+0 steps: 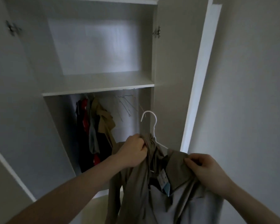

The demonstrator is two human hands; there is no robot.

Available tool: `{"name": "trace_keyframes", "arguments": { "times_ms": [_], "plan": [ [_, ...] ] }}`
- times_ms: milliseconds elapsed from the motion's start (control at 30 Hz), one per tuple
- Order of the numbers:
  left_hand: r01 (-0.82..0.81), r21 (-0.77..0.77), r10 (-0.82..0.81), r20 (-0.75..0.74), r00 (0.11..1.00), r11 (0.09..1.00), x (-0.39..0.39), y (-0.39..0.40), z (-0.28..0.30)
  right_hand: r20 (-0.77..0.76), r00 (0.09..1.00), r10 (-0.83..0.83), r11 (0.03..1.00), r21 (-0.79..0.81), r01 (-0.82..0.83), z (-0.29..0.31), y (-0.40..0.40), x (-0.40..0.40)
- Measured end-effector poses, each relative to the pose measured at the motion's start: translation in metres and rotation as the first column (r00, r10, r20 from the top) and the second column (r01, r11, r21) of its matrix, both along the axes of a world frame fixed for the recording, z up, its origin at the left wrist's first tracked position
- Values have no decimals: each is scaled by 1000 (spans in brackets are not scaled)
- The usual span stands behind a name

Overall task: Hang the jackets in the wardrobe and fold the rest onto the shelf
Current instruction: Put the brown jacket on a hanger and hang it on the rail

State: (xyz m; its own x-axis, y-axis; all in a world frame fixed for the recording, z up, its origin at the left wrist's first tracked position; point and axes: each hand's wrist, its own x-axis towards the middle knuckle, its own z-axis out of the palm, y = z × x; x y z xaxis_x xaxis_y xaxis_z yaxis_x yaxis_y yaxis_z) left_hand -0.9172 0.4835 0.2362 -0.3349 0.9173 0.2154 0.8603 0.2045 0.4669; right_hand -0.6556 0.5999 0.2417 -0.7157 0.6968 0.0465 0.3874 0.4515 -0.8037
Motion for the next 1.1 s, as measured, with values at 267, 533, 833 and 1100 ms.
{"name": "trace_keyframes", "arguments": {
  "times_ms": [267,533,833,1100],
  "plan": [
    [-164,-9,160,-180,971,986,-71,-5,-16,-114,990,-88,995,-51,82,-31,21,-93],
    [-75,-113,91,146,985,991,-153,20,-20,-159,972,-173,980,-122,155,-59,20,-202],
    [-104,-189,164,341,925,977,-295,17,-34,-248,883,-398,908,-244,340,-92,20,-310],
    [-234,119,205,219,954,965,-368,12,-2,-218,871,-441,888,-246,388,-116,24,-385]
  ]
}}
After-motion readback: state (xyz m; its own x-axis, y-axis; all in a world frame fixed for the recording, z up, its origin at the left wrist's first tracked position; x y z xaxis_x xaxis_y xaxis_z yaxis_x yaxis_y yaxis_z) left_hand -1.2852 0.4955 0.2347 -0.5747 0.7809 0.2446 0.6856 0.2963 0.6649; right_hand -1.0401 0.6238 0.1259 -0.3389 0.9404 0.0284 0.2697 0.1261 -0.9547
